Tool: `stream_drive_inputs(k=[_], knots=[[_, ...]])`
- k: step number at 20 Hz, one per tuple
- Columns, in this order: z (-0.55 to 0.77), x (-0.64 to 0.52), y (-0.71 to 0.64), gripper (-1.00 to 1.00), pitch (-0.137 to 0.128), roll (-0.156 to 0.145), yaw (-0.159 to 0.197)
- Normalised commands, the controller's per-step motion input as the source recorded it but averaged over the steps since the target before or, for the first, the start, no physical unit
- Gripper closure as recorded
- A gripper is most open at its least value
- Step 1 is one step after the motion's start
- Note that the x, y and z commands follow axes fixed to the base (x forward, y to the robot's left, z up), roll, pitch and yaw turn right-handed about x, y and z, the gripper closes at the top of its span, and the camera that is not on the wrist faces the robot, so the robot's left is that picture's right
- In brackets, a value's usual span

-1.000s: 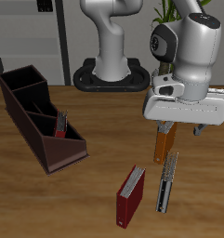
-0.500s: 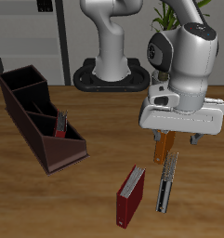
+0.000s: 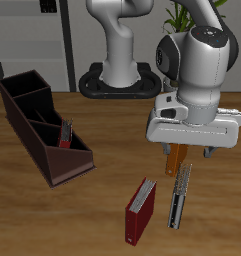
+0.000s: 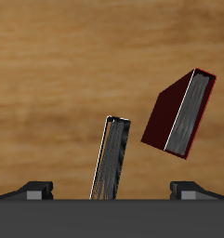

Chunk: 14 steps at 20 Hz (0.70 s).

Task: Place the left red book into the right desk caddy's left compartment and place the striped book into the right desk caddy's right compartment

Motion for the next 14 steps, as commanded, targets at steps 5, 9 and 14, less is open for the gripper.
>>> stream_drive_inputs(k=[5, 9, 14], knots=[[-0.02, 0.05, 0.16, -1.00, 0.020, 0.051, 0.014], [-0.03, 0.03, 0.06, -1.00, -0.006, -0.002, -0.003], [-0.09, 0.09, -0.02, -1.00, 0.015, 0.002, -0.025]])
